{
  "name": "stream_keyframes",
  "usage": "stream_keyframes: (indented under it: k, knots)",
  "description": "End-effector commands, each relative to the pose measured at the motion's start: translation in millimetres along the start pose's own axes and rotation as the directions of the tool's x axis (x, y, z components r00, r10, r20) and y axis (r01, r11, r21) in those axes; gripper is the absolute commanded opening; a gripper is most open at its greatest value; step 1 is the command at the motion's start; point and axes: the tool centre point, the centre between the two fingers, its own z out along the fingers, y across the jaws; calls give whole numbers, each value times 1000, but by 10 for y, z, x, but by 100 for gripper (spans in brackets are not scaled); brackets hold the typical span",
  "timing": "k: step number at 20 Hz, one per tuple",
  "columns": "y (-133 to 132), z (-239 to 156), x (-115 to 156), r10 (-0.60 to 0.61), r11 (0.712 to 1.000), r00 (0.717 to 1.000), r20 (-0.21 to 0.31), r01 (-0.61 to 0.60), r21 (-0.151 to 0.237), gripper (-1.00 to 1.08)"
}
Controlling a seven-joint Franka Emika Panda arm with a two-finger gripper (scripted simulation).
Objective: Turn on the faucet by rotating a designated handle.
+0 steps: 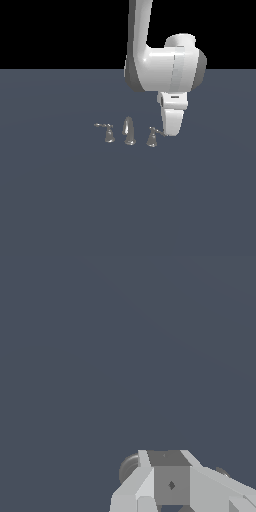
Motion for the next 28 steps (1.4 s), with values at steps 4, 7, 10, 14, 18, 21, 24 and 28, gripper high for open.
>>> stream_keyframes:
  k: [4,7,10,14,18,21,24,28]
  knots:
    - [250,-9,-42,1,1000,1000,1,-1,-18,-100]
    - [243,1,26,11,1000,1000,-2,-11,-16,-100]
    - [311,-3,-107,9,1000,1000,-1,-9,-16,-100]
    - [404,-9,-290,5,1000,1000,0,-5,-18,-100]
    - [475,-14,-430,3,1000,1000,1,-3,-18,-100]
    - [431,-5,-297,34,999,999,-7,-34,-19,-100]
    - [388,-7,-515,21,1000,1000,-4,-22,-19,-100]
    - [336,-11,-800,6,1000,1000,0,-6,-19,-100]
